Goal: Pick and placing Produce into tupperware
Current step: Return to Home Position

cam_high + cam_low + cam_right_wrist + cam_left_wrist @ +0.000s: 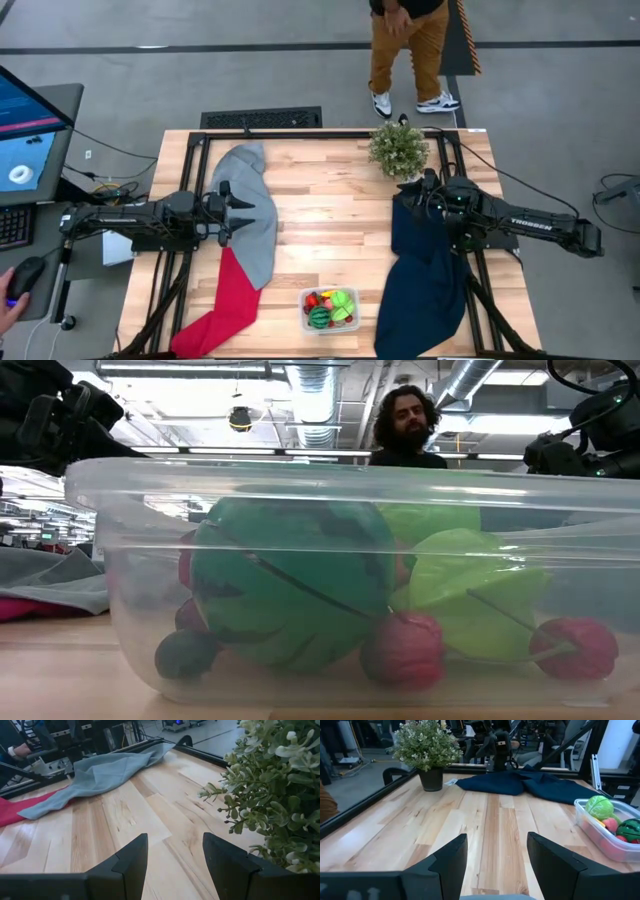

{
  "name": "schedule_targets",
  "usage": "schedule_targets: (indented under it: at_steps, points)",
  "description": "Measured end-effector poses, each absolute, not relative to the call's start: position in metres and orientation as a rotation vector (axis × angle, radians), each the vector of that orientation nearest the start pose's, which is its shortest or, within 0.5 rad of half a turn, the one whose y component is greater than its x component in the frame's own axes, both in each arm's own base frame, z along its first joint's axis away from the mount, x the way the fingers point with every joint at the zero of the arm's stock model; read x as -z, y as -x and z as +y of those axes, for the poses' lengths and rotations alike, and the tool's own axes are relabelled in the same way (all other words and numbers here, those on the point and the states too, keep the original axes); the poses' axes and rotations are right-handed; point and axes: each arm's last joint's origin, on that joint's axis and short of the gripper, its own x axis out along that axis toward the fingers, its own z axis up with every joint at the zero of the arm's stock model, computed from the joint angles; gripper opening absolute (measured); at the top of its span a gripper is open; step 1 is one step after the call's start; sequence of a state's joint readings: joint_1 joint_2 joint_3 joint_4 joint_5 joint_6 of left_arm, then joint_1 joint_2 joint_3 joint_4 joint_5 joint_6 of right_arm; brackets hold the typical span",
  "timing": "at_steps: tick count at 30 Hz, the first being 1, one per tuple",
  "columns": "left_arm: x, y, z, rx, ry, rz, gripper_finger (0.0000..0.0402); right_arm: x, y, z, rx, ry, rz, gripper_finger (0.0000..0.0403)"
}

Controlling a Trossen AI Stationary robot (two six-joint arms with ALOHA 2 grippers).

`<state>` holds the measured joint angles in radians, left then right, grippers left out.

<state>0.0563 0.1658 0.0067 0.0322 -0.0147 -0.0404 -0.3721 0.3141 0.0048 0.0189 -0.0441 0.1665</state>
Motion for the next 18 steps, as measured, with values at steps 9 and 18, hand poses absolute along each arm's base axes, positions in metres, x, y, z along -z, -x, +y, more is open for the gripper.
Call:
schedule_targets:
  at_steps: [9, 18]
  points:
    - [-0.1551, -0.1068, 0.0064, -0.074, 0.048, 0.126, 0.0196, -0.1399, -0.1059, -0.0400, 0.349, -0.224, 0.258, 0.0214]
    - [-0.1553, -0.1068, 0.0064, -0.073, 0.043, 0.125, 0.0196, -0.1399, -0.1059, -0.0400, 0.349, -0.224, 0.258, 0.0214]
